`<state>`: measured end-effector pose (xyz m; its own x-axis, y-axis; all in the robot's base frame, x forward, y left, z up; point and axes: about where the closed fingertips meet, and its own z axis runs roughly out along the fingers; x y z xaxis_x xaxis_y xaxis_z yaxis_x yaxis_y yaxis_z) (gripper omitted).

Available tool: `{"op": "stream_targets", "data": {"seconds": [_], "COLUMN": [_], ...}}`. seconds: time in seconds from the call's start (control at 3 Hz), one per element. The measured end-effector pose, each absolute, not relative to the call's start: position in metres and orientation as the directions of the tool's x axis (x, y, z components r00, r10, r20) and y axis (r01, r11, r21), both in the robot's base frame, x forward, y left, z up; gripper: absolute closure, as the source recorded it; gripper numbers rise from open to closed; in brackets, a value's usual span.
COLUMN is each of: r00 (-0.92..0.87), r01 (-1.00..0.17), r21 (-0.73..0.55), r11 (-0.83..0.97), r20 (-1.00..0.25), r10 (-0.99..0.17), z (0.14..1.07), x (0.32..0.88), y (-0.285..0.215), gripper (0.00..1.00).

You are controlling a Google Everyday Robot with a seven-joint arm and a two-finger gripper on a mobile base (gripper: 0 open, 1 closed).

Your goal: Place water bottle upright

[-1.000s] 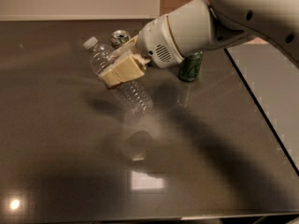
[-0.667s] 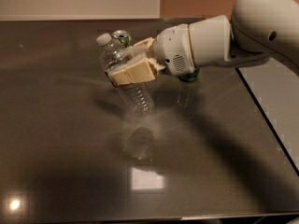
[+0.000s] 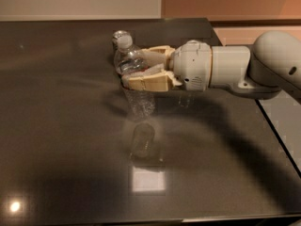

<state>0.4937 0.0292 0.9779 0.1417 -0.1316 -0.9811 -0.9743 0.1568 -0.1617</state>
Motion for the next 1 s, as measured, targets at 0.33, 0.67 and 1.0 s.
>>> {"op": "stream_targets", "data": {"seconds": [0.33,0.67,1.0], "r00": [0.173,0.172,0.14], "r01": [-0.97,-0.97,-0.974], "r21": [-0.182,-0.175,-0.141], "r11": [0.16,0.166,0.178], "r20": [-0.983,-0.984,-0.99], "r10": [-0.068,-0.034,-0.023], "z": [0.974,0.969,0.963], "x": [0.491,0.491,0.495], "y": [0.023,0.018,0.014], "gripper": [1.0,1.0,1.0]}}
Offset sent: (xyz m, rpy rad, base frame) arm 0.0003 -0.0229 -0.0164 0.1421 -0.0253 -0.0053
